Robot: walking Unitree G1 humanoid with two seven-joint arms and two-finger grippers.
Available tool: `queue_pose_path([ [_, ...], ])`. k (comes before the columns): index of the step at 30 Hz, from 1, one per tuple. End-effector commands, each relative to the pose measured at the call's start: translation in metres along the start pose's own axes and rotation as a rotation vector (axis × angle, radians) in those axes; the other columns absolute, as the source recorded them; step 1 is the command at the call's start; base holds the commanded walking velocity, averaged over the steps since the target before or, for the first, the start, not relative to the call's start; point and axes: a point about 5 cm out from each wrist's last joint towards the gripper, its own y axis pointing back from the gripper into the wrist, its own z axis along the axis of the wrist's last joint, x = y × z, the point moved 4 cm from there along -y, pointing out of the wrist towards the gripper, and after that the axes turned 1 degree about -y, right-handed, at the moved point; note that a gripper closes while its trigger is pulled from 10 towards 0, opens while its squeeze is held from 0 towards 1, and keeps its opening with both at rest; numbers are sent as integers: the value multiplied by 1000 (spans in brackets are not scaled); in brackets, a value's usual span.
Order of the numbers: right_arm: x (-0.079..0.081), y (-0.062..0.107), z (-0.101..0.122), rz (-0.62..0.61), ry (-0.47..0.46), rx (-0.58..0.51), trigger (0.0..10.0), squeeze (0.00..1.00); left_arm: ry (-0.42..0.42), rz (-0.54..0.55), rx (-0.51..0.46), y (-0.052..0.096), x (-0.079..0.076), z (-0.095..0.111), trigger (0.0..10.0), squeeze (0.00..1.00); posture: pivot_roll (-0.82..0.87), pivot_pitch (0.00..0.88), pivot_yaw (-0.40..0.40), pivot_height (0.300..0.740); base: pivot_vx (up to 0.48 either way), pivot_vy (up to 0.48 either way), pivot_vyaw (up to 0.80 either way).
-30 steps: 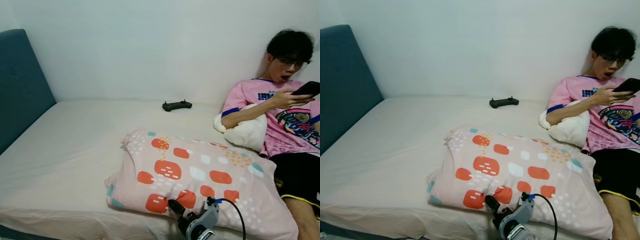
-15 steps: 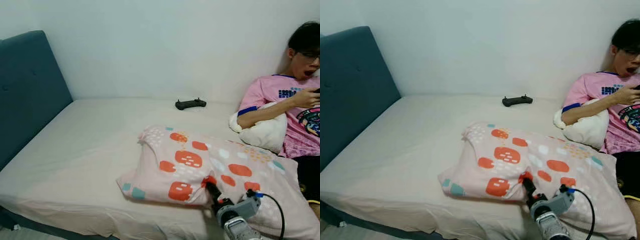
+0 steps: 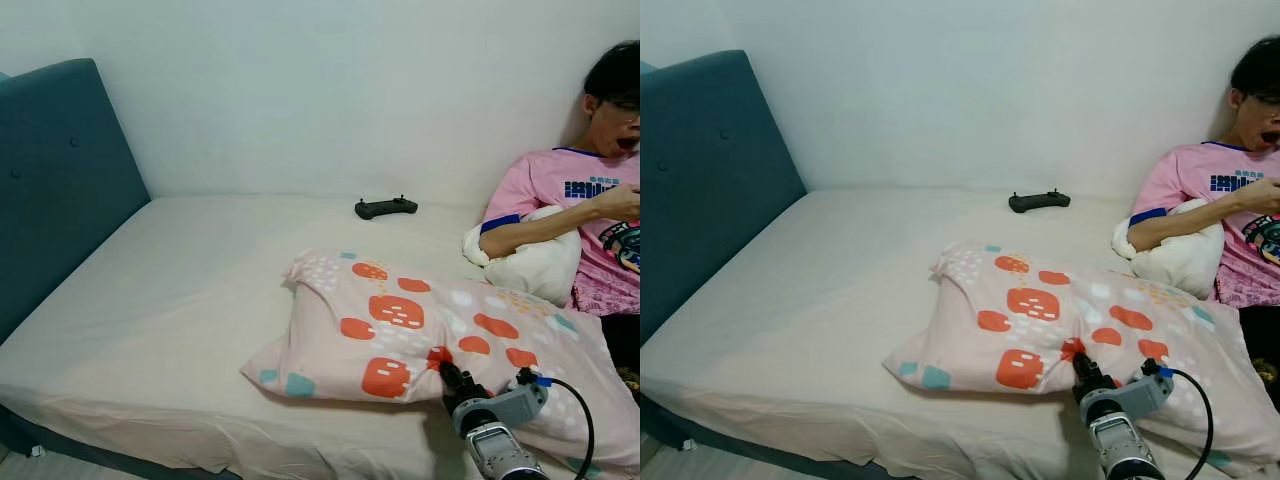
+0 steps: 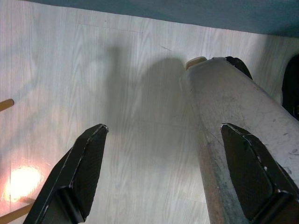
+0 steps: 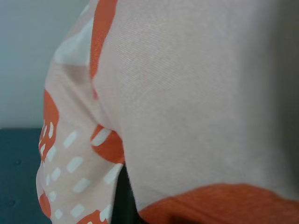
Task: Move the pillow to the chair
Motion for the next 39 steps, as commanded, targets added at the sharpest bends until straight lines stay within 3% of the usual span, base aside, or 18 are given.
queue_pose_path([
  [1, 8, -3, 10, 30, 37, -39, 0, 0, -13, -1, 68, 3, 3, -20, 10000, 0, -35, 76, 89, 621, 0, 0, 0],
  [5, 17, -6, 12, 71, 98, -38, 0, 0, -16, -3, 66, 3, 3, -19, 10000, 0, -38, 74, 87, 621, 0, 0, 0],
  [7, 26, -8, 8, 114, 137, -13, 0, 0, -16, -4, 65, 3, 2, -18, 10000, 0, -45, 73, 86, 621, 0, 0, 0],
  [8, 38, -11, 5, 183, 144, 4, 0, 0, -17, -5, 64, 3, 2, -17, 10000, 0, -57, 68, 86, 625, 0, 0, 0],
  [9, 38, -11, 5, 183, 144, 4, 0, 0, -17, -5, 64, 3, 2, -17, 10000, 0, -57, 68, 86, 625, 0, 0, 0],
  [10, 69, -13, -17, 353, 187, 81, 0, 0, -19, -8, 60, 2, 0, -14, 10000, 0, -71, 61, 78, 635, 0, 0, 0],
  [13, 78, -13, -27, 402, 201, 113, 0, 0, -19, -9, 58, 1, -1, -13, 10000, 0, -73, 59, 76, 640, 0, 0, 0],
  [15, 89, -8, -59, 480, 244, 216, 0, 0, -20, -9, 54, 1, -2, -11, 10000, 0, -82, 49, 67, 649, 0, 0, 0],
  [17, 92, -6, -69, 498, 253, 250, 0, 0, -21, -8, 52, 0, -3, -10, 10000, 0, -82, 49, 67, 654, 0, 0, 0],
  [20, 91, 2, -99, 520, 289, 341, 0, 0, -20, -9, 46, -1, -5, -6, 10000, 0, -83, 38, 57, 664, 0, 0, 0],
  [21, 91, 2, -99, 520, 289, 341, 0, 0, -20, -9, 46, -1, -5, -6, 10000, 0, -83, 38, 57, 664, 0, 0, 0],
  [22, 88, 11, -126, 532, 328, 429, 0, 0, -18, -10, 40, -2, -7, -3, 10000, 0, -85, 32, 48, 673, 0, 0, 0],
  [24, 87, 14, -133, 536, 343, 454, 0, 0, -18, -10, 38, -2, -8, -2, 10000, 0, -86, 30, 46, 678, 0, 0, 0],
  [29, 71, 21, -144, 503, 413, 523, 0, 0, 8, -1, 36, -3, -10, -1, 10000, 0, -88, 18, 32, 697, 0, 0, 0],
  [36, 56, 24, -141, 452, 466, 540, 0, 0, 40, 11, 34, -3, -10, -1, 10000, 0, -89, 15, 26, 712, 0, 0, 0],
  [39, 37, 25, -134, 373, 522, 534, 0, 0, 87, 21, 36, -3, -8, -1, 10000, 0, -90, 15, 24, 721, 0, 0, 0],
])
